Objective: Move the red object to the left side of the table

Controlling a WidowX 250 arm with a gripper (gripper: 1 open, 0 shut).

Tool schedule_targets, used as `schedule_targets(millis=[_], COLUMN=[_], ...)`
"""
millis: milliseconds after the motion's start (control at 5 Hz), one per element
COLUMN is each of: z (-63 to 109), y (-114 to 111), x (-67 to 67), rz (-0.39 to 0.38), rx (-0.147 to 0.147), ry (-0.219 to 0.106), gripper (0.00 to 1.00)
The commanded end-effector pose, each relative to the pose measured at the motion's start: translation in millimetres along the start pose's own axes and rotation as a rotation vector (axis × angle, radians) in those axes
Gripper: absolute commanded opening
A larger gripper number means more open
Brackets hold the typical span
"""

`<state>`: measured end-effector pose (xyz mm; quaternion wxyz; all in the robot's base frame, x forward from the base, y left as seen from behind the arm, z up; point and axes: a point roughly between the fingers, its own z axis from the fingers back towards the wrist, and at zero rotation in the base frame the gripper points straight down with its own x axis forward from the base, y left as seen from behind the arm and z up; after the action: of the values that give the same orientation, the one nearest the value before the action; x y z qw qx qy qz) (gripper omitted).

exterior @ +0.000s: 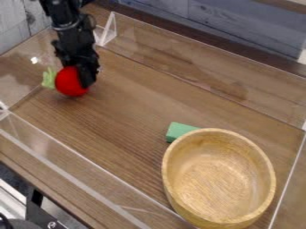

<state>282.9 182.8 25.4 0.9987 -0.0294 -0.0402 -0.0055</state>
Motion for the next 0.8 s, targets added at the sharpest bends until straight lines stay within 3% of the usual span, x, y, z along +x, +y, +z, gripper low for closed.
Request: schedule_targets(millis=[0,600], z=[13.6,13.2], y=[6.5,13.7], x=[12.4,9.2], rz=[0.004,0.079], rx=[0.02,-0.013], ry=[-0.041,-0.038], gripper=[0.0,0.0])
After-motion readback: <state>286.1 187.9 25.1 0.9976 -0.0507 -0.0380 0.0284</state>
